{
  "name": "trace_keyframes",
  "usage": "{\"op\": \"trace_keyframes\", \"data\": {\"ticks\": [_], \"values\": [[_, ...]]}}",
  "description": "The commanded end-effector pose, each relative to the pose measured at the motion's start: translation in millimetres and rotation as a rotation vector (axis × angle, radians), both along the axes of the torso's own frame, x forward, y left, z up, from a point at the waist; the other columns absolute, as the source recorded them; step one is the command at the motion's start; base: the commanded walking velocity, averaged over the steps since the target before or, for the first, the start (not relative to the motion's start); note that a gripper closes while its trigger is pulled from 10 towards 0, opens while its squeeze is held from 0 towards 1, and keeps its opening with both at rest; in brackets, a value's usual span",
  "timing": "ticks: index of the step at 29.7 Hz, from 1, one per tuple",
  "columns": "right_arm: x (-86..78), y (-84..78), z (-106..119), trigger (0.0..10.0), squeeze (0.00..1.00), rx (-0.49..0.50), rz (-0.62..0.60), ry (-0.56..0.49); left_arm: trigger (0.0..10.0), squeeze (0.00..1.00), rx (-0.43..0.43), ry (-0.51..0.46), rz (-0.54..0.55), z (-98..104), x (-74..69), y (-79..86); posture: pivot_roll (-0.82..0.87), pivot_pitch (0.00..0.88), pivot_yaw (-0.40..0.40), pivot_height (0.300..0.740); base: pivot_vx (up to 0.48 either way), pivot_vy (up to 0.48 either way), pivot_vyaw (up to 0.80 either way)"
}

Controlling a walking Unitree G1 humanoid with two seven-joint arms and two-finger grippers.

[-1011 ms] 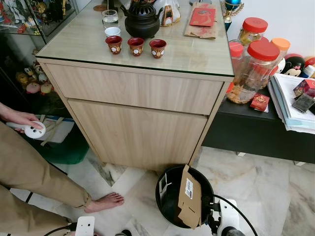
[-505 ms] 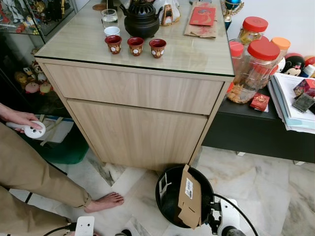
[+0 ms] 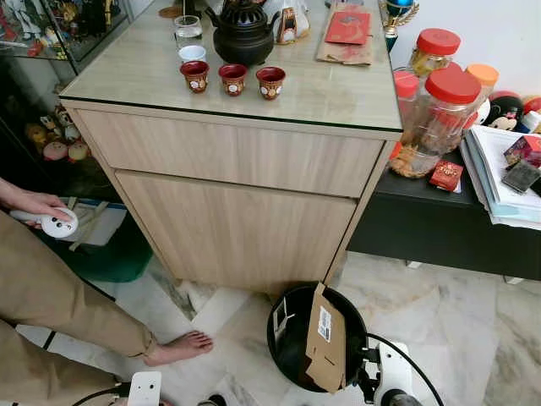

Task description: Picking trash to rubbish bin

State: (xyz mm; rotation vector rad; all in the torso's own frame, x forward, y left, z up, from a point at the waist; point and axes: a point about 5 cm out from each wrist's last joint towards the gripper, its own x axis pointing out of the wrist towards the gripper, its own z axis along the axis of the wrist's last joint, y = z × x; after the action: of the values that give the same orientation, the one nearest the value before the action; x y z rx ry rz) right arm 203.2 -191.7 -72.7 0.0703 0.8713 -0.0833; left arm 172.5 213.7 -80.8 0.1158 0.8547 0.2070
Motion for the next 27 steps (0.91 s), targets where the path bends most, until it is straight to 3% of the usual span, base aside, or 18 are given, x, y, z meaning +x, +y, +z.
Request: {"op": "trace_keyframes", "data": {"ticks": [1, 27], "values": [[-8.2, -0.7, -4.5, 10.0, 0.0, 0.006, -0.021, 0.028, 10.0, 0.0, -0.001, 0.049, 0.014, -5.7, -12.4, 2.7, 0.1, 0.199, -0.031, 0.74, 0.0, 0.0, 0.0], [-6.5, 0.6, -3.8, 10.0, 0.0, 0.009, -0.014, 0.024, 10.0, 0.0, -0.002, 0.023, 0.004, -2.7, -7.0, 4.0, 0.09, 0.172, -0.025, 0.74, 0.0, 0.0, 0.0]]}}
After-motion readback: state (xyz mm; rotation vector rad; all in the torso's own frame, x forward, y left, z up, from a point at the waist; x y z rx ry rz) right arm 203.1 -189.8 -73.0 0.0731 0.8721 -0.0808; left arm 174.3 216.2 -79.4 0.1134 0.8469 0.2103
